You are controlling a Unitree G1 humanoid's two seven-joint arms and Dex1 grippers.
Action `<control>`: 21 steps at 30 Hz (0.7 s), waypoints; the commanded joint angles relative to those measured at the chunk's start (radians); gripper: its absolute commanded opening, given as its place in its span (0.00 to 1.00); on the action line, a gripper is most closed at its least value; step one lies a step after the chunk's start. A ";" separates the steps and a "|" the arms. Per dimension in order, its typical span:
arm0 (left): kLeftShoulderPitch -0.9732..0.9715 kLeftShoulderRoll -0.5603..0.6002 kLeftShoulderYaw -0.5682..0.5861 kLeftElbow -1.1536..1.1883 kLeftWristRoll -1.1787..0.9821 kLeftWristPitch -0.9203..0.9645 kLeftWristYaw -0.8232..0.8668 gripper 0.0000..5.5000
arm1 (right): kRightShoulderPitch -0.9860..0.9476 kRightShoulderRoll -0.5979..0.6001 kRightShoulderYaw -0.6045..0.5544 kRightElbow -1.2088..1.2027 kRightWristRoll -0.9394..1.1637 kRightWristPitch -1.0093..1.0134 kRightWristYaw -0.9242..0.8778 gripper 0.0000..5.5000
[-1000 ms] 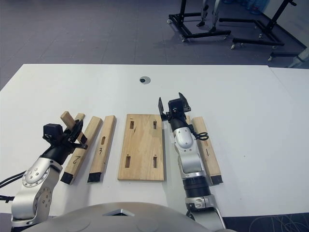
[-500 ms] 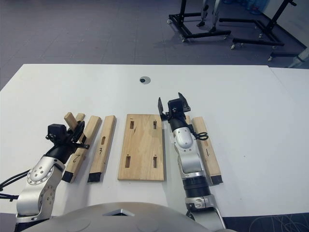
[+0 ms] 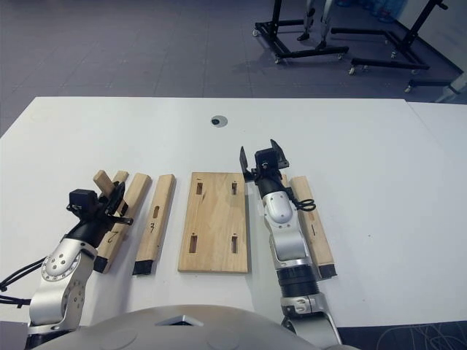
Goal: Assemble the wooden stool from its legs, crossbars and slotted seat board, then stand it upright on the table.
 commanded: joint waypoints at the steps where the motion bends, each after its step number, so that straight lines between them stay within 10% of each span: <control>1: -0.003 0.007 0.002 0.001 -0.012 0.042 -0.004 0.14 | -0.016 -0.002 -0.006 0.015 0.003 0.007 -0.001 0.74; 13: -0.085 -0.005 0.028 -0.136 -0.056 0.178 0.071 0.47 | -0.022 0.003 -0.034 0.017 0.011 -0.010 -0.016 0.74; 21: -0.167 -0.005 0.052 -0.233 -0.124 0.313 0.114 0.50 | -0.022 0.009 -0.044 0.017 0.018 -0.001 -0.017 0.74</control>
